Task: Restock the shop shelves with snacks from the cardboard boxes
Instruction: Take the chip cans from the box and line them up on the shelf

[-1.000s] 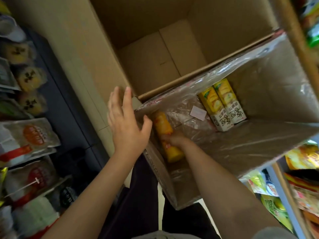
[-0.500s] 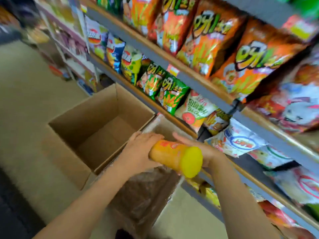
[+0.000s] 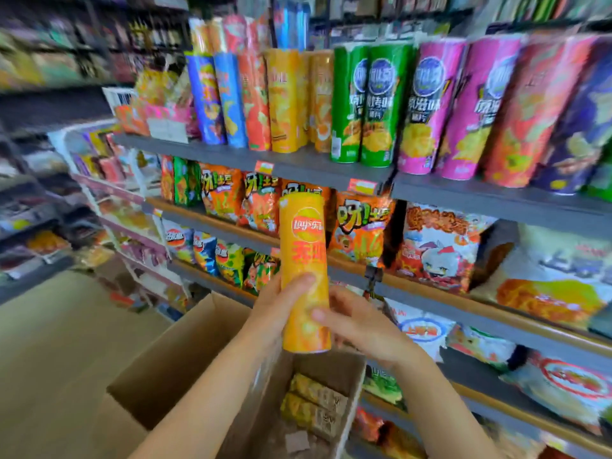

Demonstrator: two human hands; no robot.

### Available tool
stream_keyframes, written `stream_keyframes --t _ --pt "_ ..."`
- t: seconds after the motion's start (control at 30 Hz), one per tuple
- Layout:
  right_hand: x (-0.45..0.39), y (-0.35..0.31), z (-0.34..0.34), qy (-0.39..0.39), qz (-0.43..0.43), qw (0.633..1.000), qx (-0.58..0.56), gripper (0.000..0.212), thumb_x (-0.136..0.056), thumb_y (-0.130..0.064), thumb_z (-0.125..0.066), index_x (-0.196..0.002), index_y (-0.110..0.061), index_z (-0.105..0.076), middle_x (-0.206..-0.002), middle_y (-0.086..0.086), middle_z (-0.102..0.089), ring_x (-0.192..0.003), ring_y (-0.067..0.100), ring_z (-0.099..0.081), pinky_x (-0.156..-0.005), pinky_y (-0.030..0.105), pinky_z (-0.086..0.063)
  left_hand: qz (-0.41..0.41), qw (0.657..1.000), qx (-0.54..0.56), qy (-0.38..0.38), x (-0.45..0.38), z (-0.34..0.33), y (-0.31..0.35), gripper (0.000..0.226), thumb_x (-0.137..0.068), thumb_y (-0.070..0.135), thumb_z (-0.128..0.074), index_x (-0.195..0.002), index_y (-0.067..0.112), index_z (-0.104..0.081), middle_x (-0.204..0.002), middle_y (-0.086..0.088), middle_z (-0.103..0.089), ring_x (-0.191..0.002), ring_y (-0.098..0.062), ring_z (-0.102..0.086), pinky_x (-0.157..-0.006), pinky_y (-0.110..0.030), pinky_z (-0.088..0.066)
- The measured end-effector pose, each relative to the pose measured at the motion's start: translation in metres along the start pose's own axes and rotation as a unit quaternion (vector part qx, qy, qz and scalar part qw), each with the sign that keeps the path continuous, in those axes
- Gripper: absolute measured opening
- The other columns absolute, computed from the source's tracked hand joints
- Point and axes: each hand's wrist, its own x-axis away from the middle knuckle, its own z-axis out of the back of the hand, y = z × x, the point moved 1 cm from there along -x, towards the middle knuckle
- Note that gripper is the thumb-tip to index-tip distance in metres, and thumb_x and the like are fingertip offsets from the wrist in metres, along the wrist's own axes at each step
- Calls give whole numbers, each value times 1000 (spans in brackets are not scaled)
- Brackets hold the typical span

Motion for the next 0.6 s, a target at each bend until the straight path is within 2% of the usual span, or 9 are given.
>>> stream_keyframes --t 0.03,0.1,0.17,0.23,0.3,0.37,0.43,0.53,0.6 --pt "1 -7 1 15 4 1000 -4 24 -89 -34 -72 -109 -26 -61 -86 -11 -73 -70 0 -65 -60 19 -48 1 1000 1 -4 -1 -6 7 54 -55 36 -86 -103 21 -66 -84 -2 -76 -72 -17 -73 -64 -33 -59" --pt "-3 -25 5 38 17 999 -11 23 -89 -23 -74 -108 -24 -61 -89 -10 -75 -74 -2 -69 -64 15 -52 0 1000 -20 -10 -8 -16 24 54 -59 52 -80 -104 26 -66 -90 0 -76 -83 -20 -73 -78 -39 -59" --pt "-15 -46 13 86 40 995 12 42 -78 -37 -83 -114 -27 -64 -107 -4 -75 -93 7 -72 -82 28 -58 -14 998 -61 2 -22 -20 51 44 -75 65 -65 -105 33 -67 -105 2 -73 -100 -21 -69 -94 -44 -53" --pt "-34 -66 23 140 65 987 34 57 -72 -45 -85 -120 -27 -63 -110 -7 -74 -98 7 -71 -86 32 -57 -48 995 -72 42 -44 -12 79 38 -98 53 -46 -119 28 -67 -120 2 -66 -113 -20 -61 -100 -40 -46" --pt "-58 -89 31 214 94 971 53 48 -77 -35 -84 -119 -22 -62 -104 -9 -73 -88 3 -70 -74 20 -55 -125 980 -130 83 -75 3 99 35 -103 38 -45 -124 19 -64 -125 2 -62 -119 -18 -56 -97 -33 -42" --pt "-88 -114 38 289 117 947 75 44 -79 -31 -83 -115 -18 -63 -98 -8 -72 -79 0 -67 -65 12 -52 -193 957 -190 102 -108 22 111 26 -102 25 -49 -120 15 -65 -118 3 -61 -115 -16 -56 -88 -23 -37" --pt "-120 -132 43 354 137 919 107 44 -78 -30 -84 -113 -17 -62 -93 -12 -68 -75 -6 -61 -64 9 -49 -235 930 -262 106 -146 40 112 28 -100 18 -52 -126 12 -63 -124 0 -58 -118 -16 -53 -87 -17 -32" --pt "-169 -149 51 416 148 879 179 45 -77 -32 -85 -110 -19 -57 -90 -16 -60 -73 -8 -54 -61 3 -42 -302 857 -403 105 -198 56 119 53 -94 18 -59 -145 11 -45 -153 -6 -38 -144 -24 -31 -114 -32 -26" --pt "-199 -154 54 435 124 864 221 46 -77 -37 -83 -108 -18 -55 -97 -6 -62 -81 8 -58 -61 9 -41 -307 809 -493 89 -225 65 121 67 -95 27 -58 -155 14 -29 -165 -3 -19 -153 -22 -11 -121 -44 -13"
